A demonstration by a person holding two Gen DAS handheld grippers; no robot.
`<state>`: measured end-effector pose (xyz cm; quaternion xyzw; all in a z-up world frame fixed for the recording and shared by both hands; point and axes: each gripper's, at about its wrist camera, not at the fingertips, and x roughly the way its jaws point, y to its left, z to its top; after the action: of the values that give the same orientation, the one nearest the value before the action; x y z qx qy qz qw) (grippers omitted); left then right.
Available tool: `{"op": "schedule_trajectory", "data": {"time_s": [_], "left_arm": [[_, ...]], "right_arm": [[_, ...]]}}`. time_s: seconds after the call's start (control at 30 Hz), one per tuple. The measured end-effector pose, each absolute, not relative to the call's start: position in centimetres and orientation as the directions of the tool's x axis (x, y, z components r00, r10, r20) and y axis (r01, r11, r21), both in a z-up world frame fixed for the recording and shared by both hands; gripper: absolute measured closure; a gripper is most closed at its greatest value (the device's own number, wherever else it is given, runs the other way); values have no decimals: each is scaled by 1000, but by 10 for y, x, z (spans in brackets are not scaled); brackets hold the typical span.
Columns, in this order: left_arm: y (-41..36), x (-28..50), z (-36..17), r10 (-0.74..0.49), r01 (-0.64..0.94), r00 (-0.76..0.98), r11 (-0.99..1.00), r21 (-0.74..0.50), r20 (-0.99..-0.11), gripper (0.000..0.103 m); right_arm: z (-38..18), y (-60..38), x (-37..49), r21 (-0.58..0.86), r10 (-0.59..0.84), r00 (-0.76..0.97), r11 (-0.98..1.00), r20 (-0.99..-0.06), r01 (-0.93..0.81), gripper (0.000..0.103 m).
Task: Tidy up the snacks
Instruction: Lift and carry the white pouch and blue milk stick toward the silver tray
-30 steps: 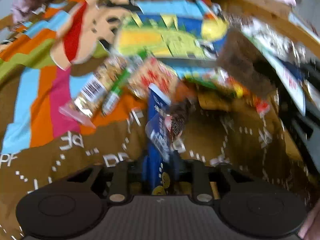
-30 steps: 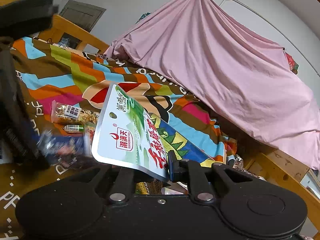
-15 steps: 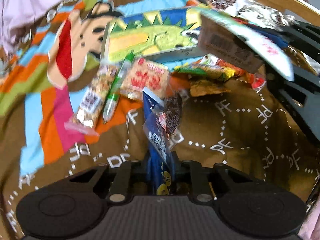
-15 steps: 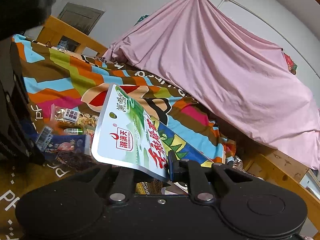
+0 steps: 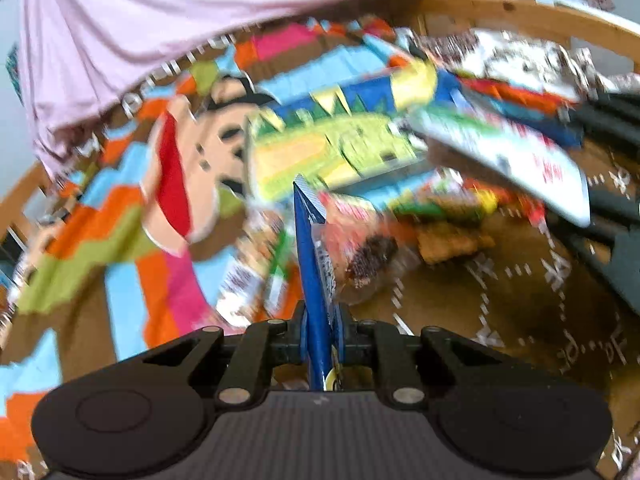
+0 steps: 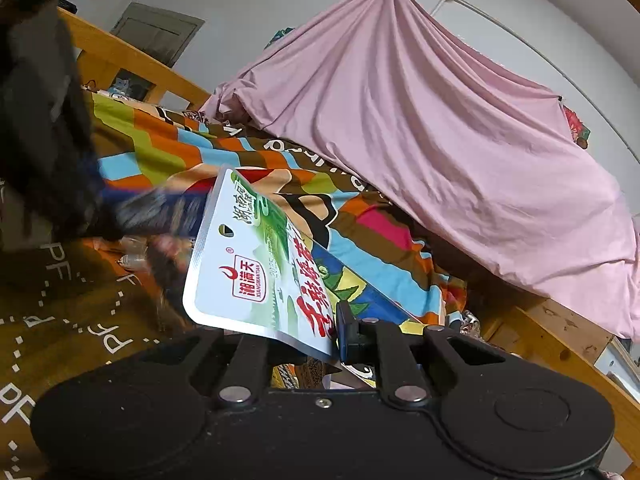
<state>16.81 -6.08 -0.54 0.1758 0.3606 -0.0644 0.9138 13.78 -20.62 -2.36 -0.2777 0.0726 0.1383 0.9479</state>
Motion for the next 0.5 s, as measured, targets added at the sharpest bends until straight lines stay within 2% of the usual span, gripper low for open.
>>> {"op": "schedule_trajectory", "data": {"time_s": [0.13,0.5], "left_arm": [[-62,174,8,11,211,780,937,278,-626,89],[-83,202,23,-40,204,827,951,232,-561,89]], "right_arm": [[-22,-207,138,-503,212,954,813,-212,-292,89],[-14,-221,162,-486,162,969,842,-185,-234,89]]}}
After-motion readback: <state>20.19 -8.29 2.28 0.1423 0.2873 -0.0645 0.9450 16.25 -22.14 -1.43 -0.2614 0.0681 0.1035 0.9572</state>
